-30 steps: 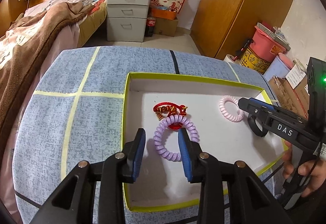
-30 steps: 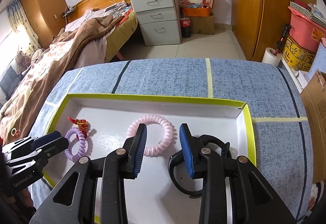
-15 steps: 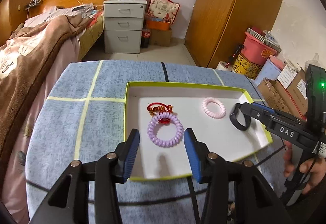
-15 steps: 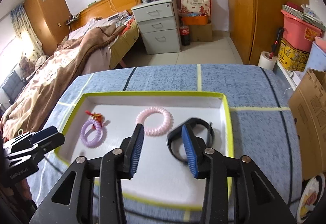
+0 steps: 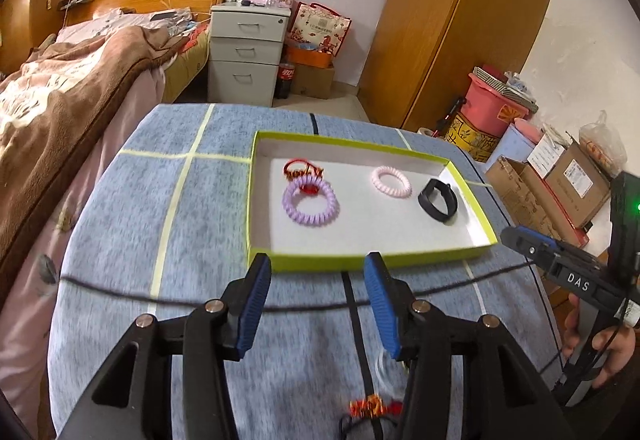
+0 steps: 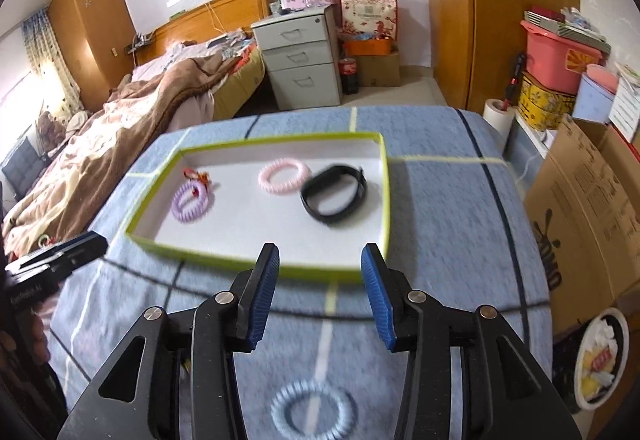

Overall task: Organize jewelry
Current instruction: 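Move the right tool to the light blue coil tie and grasp it, then lift the light blue coil tie with the right tool while the left tool grasps the gray bear keychain, then carry the coil tie in the right tool while the left carries the bear keychain to the tray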

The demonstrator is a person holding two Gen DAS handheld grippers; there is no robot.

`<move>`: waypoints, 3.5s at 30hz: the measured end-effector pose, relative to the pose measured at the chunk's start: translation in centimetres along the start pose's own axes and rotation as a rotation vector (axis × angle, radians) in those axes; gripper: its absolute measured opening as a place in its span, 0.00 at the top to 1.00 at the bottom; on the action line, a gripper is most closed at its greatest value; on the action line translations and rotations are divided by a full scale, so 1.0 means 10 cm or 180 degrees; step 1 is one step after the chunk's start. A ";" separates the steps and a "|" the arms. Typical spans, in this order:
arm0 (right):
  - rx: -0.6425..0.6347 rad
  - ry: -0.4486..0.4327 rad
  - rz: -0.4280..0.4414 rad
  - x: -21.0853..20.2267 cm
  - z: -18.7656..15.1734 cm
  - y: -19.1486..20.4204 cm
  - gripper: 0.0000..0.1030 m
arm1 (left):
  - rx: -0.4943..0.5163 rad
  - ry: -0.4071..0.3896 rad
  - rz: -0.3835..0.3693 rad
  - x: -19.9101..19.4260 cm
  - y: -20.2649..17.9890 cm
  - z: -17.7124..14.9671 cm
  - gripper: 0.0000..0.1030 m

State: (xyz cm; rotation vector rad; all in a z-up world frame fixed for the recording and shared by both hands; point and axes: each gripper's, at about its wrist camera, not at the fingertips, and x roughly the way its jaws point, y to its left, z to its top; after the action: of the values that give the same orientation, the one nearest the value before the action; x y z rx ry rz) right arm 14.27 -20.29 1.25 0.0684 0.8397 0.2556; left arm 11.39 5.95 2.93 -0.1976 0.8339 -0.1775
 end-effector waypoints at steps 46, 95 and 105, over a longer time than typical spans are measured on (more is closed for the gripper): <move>-0.0109 0.0293 -0.0372 -0.15 -0.96 0.02 0.90 | 0.0146 0.0182 -0.0113 -0.21 -0.24 -0.77 0.50; 0.0101 0.0176 -0.0068 -0.22 -0.93 -0.10 0.91 | 0.0453 0.0329 -0.0172 0.31 -0.73 -0.54 0.86; 0.0167 0.0111 -0.0020 -0.29 -0.91 -0.13 0.91 | 0.0382 0.0196 -0.0225 0.19 -0.68 -0.47 0.86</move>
State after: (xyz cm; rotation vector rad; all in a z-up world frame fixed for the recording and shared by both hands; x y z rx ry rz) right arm 5.91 -22.68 -2.96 0.1107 0.8812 0.2294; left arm 8.58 -1.57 0.13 -0.1092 0.8753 -0.3004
